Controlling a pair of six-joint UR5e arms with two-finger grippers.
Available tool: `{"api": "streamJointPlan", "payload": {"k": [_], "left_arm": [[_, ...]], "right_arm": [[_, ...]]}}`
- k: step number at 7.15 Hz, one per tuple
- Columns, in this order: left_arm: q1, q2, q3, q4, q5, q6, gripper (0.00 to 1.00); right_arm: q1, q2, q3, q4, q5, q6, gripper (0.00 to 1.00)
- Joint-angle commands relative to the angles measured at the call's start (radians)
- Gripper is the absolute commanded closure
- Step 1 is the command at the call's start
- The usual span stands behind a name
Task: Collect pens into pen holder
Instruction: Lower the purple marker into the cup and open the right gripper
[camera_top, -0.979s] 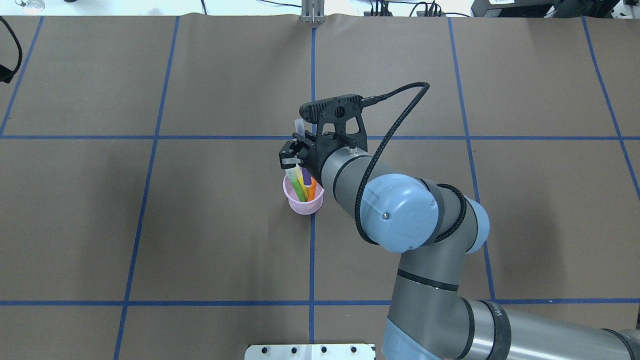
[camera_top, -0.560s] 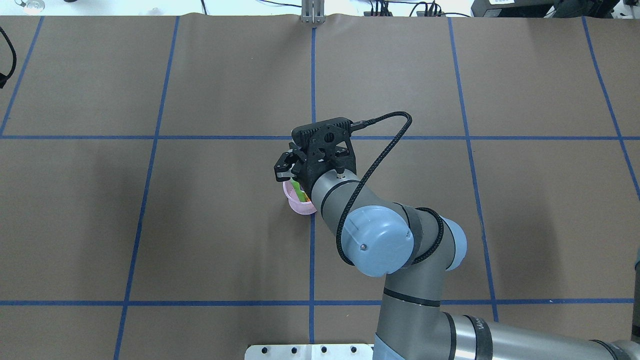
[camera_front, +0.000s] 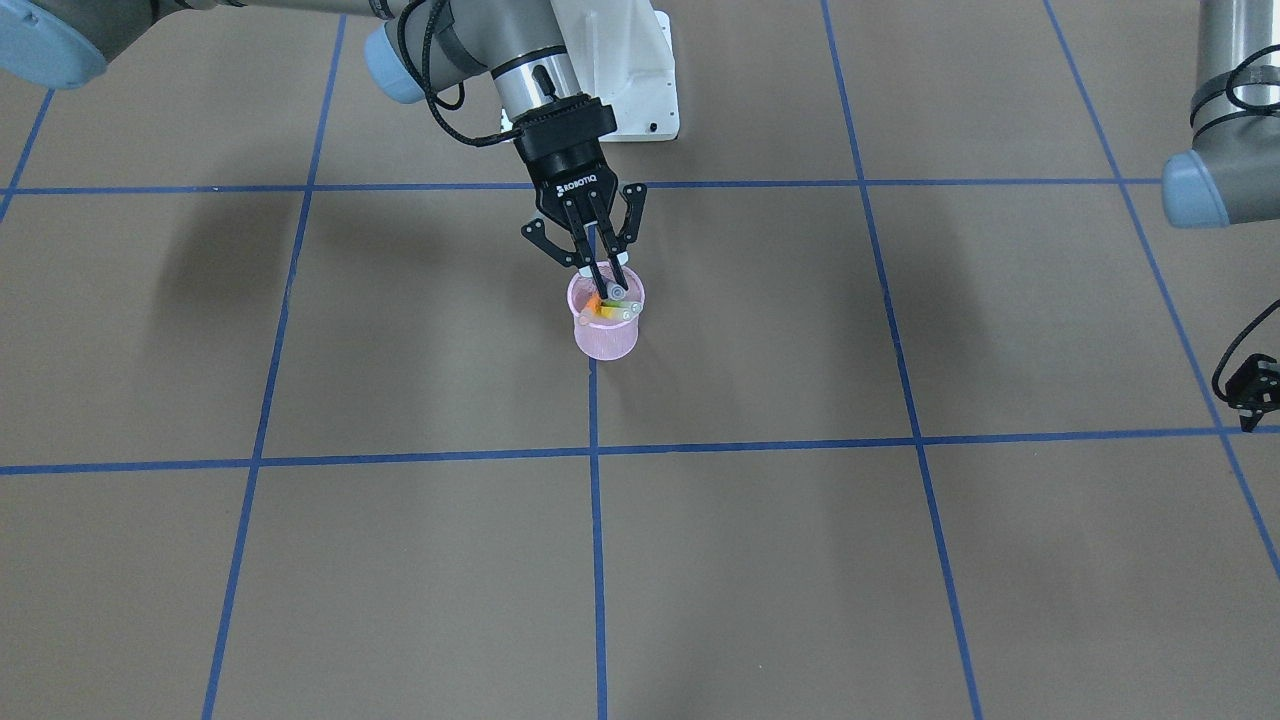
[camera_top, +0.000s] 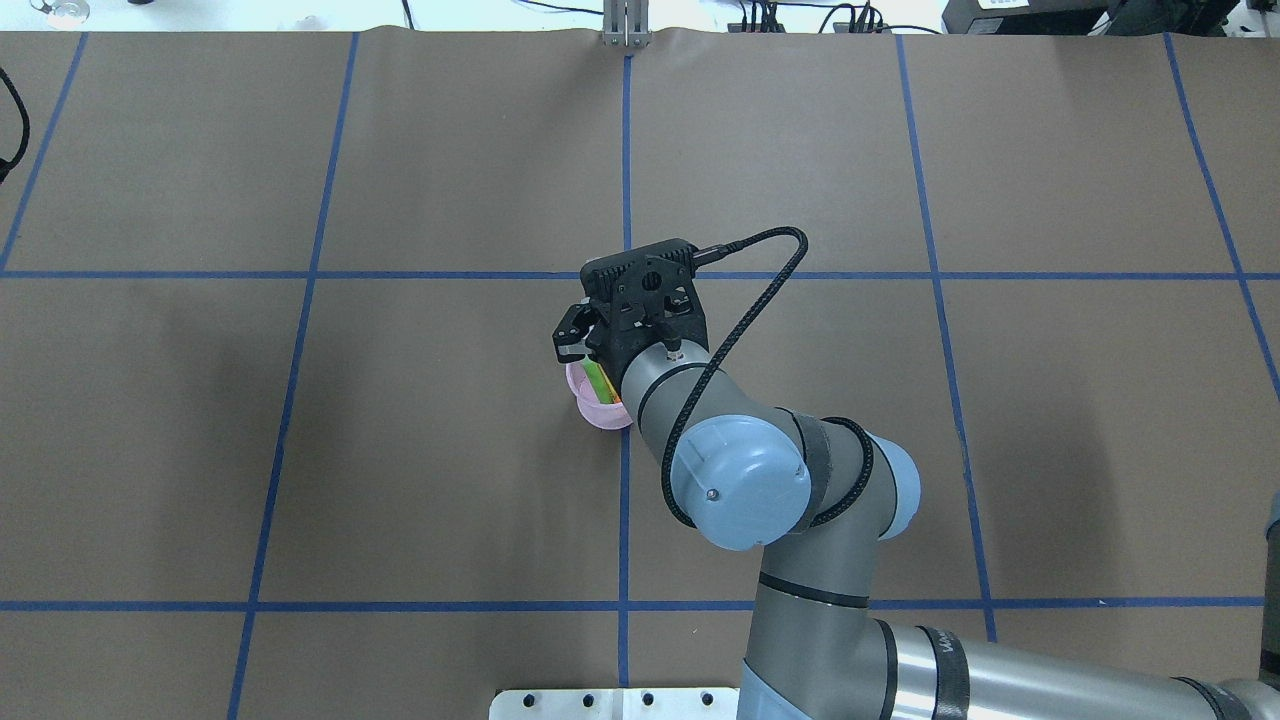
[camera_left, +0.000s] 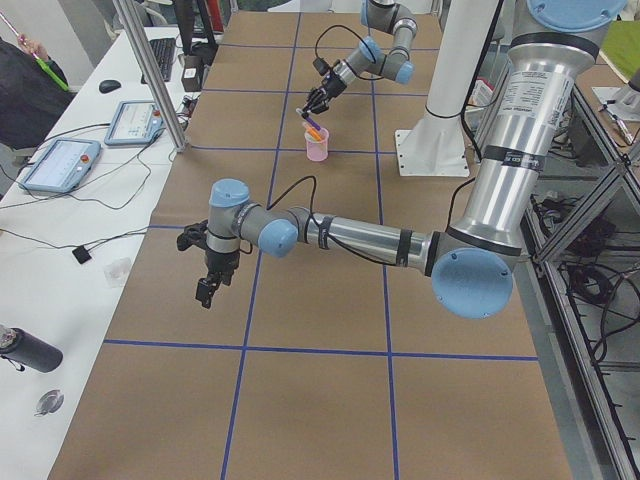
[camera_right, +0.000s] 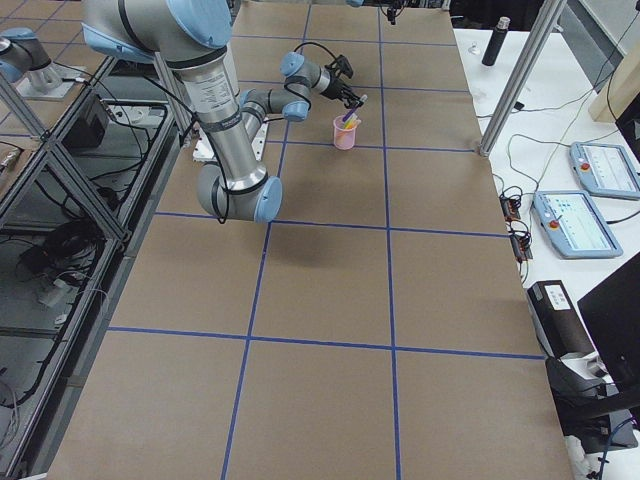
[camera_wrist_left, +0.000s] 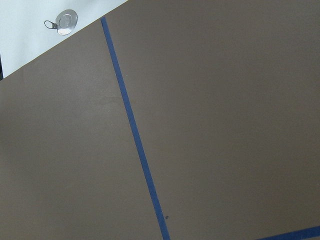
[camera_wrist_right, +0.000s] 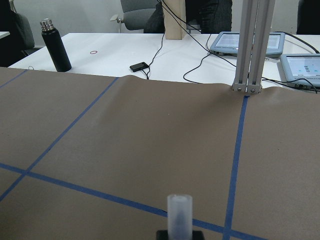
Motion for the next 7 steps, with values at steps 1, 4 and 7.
{"api": "streamJointPlan", "payload": {"k": [1,4,7], "left_arm": [[0.001,-0.002,0.009,-0.003,0.000,0.000,0.00],[0.001,-0.002,0.009,-0.003,0.002,0.000,0.00],[0.001,-0.002,0.009,-0.001,0.000,0.000,0.00]], "right_arm": [[-0.001,-0.004,-0.022,0.012,0.004,0.000,1.00],[-0.021,-0.009,-0.077,0.104,0.003,0.002,0.94],[-0.021,0.001,-0.036,0.105,0.015,0.004,0.00]]}}
